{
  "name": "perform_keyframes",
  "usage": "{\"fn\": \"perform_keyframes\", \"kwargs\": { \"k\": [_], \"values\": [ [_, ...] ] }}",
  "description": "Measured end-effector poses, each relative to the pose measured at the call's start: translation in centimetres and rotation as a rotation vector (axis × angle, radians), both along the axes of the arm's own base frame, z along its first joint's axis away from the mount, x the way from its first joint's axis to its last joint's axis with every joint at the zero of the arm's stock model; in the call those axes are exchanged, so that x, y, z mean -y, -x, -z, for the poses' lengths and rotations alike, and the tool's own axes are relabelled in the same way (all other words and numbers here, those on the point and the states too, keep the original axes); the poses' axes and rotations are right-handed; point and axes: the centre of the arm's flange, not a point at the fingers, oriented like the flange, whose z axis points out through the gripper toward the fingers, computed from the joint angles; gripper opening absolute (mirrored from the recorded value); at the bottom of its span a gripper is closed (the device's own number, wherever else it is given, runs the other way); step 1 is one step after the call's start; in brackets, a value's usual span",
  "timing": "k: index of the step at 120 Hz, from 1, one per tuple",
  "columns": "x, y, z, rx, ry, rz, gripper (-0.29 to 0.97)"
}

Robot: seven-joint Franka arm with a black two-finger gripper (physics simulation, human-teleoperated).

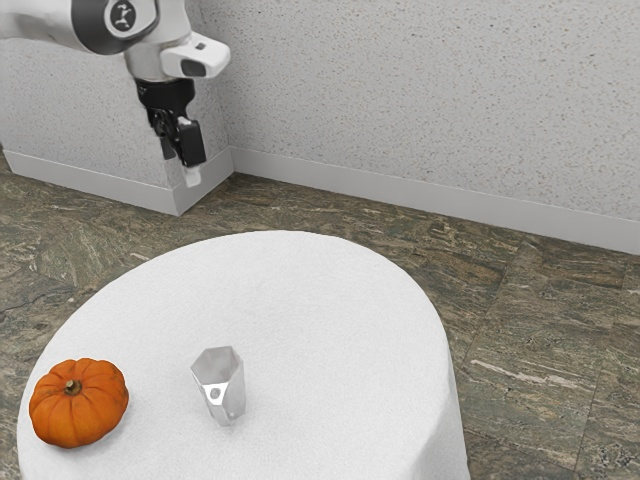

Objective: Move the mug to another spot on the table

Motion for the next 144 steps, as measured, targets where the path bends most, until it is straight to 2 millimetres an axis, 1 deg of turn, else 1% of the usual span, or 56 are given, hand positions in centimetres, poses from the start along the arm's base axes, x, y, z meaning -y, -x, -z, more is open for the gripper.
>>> {"fn": "perform_keyframes", "kwargs": {
  "k": [18, 35, 40, 53, 69, 76, 89, 93, 98, 101, 111, 119, 124, 129, 144],
  "values": [
    [0.5, -0.4, 0.7, -0.017, 0.001, 0.052, 0.68],
    [0.9, -0.1, 1.0, -0.030, 0.023, 0.087, 0.68],
    [1.2, 0.7, 1.5, -0.052, 0.053, 0.089, 0.68],
    [1.7, 4.1, 3.4, -0.110, 0.100, 0.050, 0.68],
    [3.6, 8.3, 7.6, -0.155, 0.111, -0.014, 0.68],
    [4.3, 10.2, 10.1, -0.161, 0.105, -0.051, 0.68],
    [5.3, 12.8, 14.3, -0.147, 0.092, -0.130, 0.68],
    [5.7, 13.1, 15.1, -0.136, 0.090, -0.152, 0.68],
    [5.9, 13.1, 15.6, -0.118, 0.090, -0.186, 0.68],
    [5.9, 12.9, 15.9, -0.110, 0.090, -0.208, 0.68],
    [5.7, 11.9, 17.8, -0.119, 0.084, -0.283, 0.68],
    [7.4, 12.0, 18.3, -0.105, 0.071, -0.303, 0.68],
    [8.7, 12.3, 18.4, -0.091, 0.061, -0.324, 0.68],
    [9.2, 13.3, 18.8, -0.083, 0.061, -0.370, 0.68],
    [9.6, 15.3, 22.4, -0.065, 0.084, -0.542, 0.68]
  ]
}}
